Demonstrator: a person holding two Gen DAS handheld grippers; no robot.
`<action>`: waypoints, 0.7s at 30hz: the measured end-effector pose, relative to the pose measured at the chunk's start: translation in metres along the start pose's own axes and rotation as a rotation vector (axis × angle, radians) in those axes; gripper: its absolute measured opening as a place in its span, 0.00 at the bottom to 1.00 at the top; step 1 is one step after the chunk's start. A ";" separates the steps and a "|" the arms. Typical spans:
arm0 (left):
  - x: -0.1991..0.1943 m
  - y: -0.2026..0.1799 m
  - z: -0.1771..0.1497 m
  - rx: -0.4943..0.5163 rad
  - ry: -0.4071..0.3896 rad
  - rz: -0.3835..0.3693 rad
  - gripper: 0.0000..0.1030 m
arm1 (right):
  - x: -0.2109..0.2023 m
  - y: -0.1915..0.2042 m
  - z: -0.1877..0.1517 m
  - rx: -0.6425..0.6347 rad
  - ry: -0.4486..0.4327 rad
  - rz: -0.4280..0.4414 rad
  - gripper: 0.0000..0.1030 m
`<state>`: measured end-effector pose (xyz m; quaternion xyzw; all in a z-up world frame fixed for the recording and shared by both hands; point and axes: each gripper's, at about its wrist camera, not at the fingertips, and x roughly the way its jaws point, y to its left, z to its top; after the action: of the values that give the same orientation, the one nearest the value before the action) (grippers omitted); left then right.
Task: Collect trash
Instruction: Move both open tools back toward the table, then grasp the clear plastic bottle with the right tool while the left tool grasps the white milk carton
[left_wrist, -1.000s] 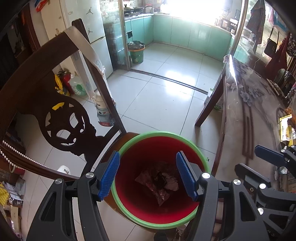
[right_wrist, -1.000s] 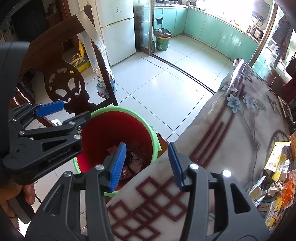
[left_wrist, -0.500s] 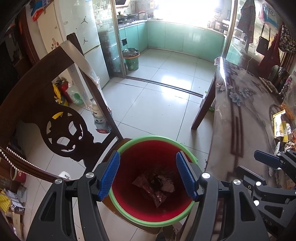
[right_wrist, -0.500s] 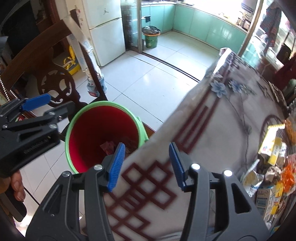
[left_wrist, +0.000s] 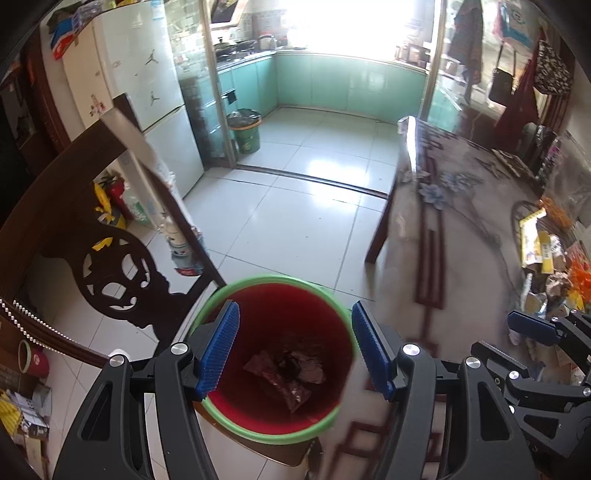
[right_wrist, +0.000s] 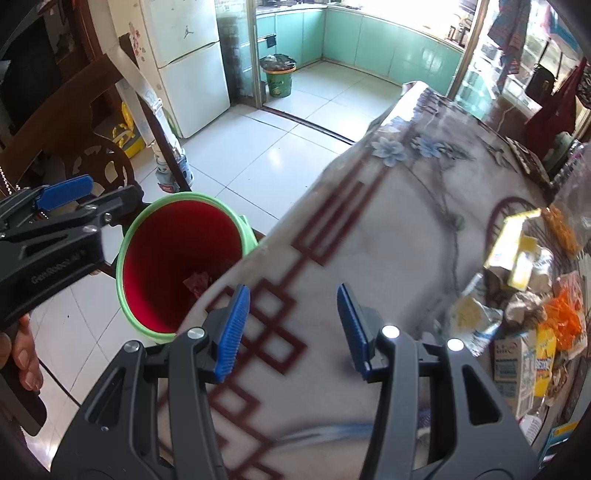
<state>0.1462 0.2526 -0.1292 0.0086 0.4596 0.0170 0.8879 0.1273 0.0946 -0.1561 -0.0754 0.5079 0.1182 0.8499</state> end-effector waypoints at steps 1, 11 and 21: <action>-0.001 -0.008 -0.001 0.008 0.001 -0.008 0.59 | -0.004 -0.004 -0.003 0.004 -0.004 -0.003 0.47; -0.020 -0.106 -0.006 0.127 -0.018 -0.077 0.59 | -0.044 -0.074 -0.045 0.081 -0.042 -0.059 0.49; -0.040 -0.208 -0.027 0.213 -0.018 -0.129 0.59 | -0.078 -0.153 -0.093 0.153 -0.061 -0.100 0.49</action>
<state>0.1053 0.0437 -0.1184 0.0733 0.4502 -0.0894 0.8854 0.0557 -0.0856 -0.1302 -0.0320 0.4850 0.0386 0.8731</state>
